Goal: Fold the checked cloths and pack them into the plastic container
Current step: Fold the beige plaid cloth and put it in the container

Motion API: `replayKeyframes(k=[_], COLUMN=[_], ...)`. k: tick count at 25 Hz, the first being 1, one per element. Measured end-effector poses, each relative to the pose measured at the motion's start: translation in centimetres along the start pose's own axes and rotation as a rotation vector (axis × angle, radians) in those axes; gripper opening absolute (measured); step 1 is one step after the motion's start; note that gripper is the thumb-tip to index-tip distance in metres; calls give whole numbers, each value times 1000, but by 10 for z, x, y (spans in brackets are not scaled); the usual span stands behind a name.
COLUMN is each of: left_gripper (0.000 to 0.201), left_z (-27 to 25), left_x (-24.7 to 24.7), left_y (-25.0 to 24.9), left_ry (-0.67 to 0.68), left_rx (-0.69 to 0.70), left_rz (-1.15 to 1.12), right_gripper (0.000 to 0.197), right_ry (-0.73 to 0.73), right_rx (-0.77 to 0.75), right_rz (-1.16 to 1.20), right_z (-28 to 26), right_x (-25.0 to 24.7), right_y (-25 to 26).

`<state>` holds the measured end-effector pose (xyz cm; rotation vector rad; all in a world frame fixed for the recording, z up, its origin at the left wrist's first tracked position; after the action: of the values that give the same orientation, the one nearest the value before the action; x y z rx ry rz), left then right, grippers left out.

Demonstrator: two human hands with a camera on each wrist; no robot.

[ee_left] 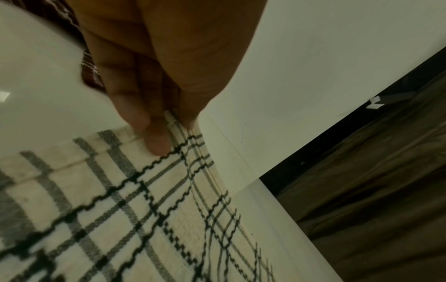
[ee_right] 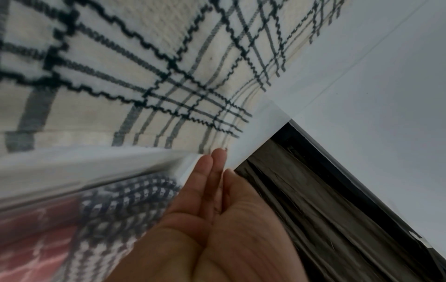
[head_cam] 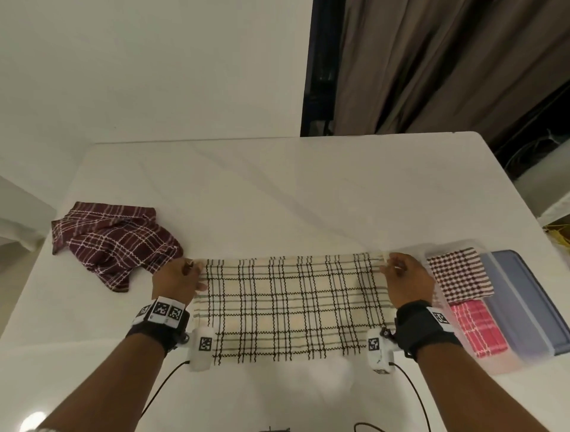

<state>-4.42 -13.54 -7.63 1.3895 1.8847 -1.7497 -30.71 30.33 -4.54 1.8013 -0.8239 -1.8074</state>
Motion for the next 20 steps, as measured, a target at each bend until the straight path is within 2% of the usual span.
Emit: replayKeyframes(k=[4, 6, 7, 8, 9, 11, 12, 14, 17, 20], left_gripper=[23, 37, 46, 57, 71, 98, 108, 123, 141, 146], left_z=[4, -6, -21, -44, -72, -123, -137, -144, -130, -124], left_x=[-1, 2, 13, 35, 63, 116, 132, 140, 109, 80], left_y=[7, -2, -14, -28, -37, -38, -31, -12, 18, 38], left_ry=[-18, -65, -58, 13, 141, 402, 467, 465, 402, 376], left_rx=[22, 178, 324, 476, 605, 745, 753, 731, 673, 667], left_rz=[138, 235, 327, 413, 469, 541, 577, 627, 681, 682], right_gripper=[32, 41, 51, 64, 80, 107, 115, 126, 130, 127], right_ry=[72, 223, 353, 505, 658, 859, 889, 879, 846, 763], right_rx=[-97, -247, -341, -440, -543, -774, -875, -940, -923, -814], right_rz=[40, -57, -122, -174, -220, -380, -466, -578, -665, -756], right_z=[-15, -40, -61, -88, -117, -165, -176, -174, -145, -101], right_x=[23, 48, 66, 87, 107, 141, 151, 153, 122, 71], right_y=[8, 20, 30, 41, 51, 57, 53, 40, 7, -42])
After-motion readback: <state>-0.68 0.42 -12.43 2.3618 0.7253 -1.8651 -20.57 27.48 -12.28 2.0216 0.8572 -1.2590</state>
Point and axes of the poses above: each hand's wrist, its own z-axis towards the middle knuckle, its own x-axis out of the palm, y = z × x, the point moved 9 cm from there along z, towards the middle knuckle, and after that the axes turned 8 degrees about -y, right-handed, at the moved point
